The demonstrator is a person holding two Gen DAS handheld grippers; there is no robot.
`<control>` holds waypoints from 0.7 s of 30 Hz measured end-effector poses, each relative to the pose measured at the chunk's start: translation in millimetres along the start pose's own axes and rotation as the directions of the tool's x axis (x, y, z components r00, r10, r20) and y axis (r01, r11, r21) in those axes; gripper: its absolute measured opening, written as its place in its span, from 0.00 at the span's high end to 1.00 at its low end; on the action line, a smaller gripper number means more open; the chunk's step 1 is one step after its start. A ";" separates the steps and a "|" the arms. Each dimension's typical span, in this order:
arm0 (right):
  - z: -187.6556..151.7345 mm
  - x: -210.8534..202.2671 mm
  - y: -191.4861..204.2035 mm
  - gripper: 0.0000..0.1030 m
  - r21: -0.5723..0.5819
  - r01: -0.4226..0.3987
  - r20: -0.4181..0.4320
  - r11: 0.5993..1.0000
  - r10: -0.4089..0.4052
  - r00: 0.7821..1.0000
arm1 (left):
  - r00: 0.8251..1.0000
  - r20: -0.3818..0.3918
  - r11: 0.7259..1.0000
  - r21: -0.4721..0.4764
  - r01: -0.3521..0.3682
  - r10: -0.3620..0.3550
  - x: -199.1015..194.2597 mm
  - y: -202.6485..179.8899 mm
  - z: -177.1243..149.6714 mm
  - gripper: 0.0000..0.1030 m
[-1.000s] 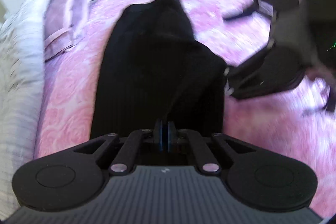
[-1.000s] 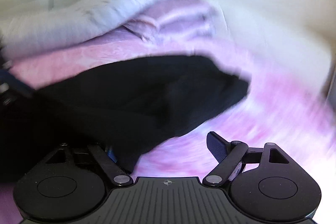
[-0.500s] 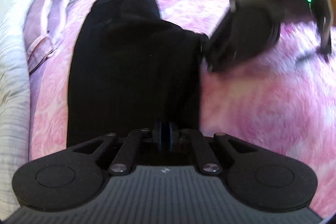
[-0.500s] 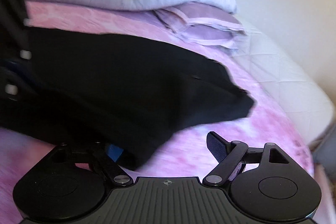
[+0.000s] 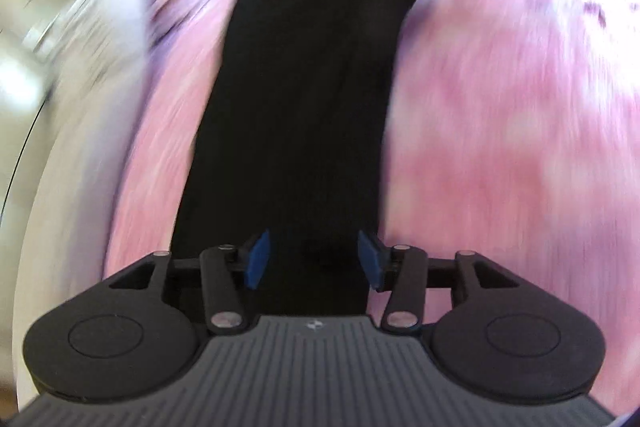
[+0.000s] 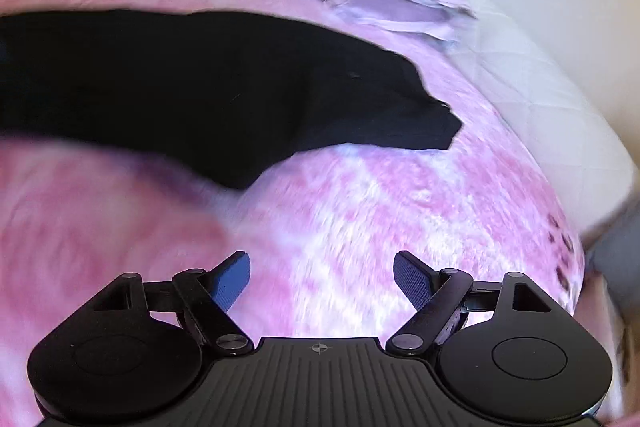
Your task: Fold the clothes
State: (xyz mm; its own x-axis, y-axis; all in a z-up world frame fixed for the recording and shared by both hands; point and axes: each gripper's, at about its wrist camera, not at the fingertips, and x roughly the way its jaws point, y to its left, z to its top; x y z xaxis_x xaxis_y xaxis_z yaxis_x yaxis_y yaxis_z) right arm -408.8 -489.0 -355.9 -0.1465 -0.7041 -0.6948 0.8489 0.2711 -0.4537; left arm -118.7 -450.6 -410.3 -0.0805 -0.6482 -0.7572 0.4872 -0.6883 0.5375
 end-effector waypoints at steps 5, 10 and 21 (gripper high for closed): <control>3.8 -18.1 20.8 0.20 -0.180 -0.133 0.090 0.975 0.151 0.984 | 0.977 -0.205 0.972 -0.210 -0.109 0.065 -42.5 26.8 -103.2 0.55; 38.2 -26.4 55.1 0.20 -0.288 -0.239 0.148 0.927 0.290 0.946 | 0.921 -0.385 0.832 -0.490 -0.260 0.061 -76.8 81.8 -191.9 0.55; 77.0 -28.4 133.0 0.20 -0.414 -0.350 0.142 0.841 0.439 0.887 | 0.925 -0.378 0.530 -0.776 -0.343 0.045 -65.2 211.0 -309.7 0.56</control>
State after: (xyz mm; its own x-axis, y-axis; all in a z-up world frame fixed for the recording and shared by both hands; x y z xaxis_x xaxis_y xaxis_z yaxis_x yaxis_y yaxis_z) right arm -252.6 -483.5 -353.5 0.3147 -0.5989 -0.7364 0.5547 0.7456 -0.3693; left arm 258.6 -452.7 -362.4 0.2762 -0.5075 -0.8162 0.9603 0.1100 0.2565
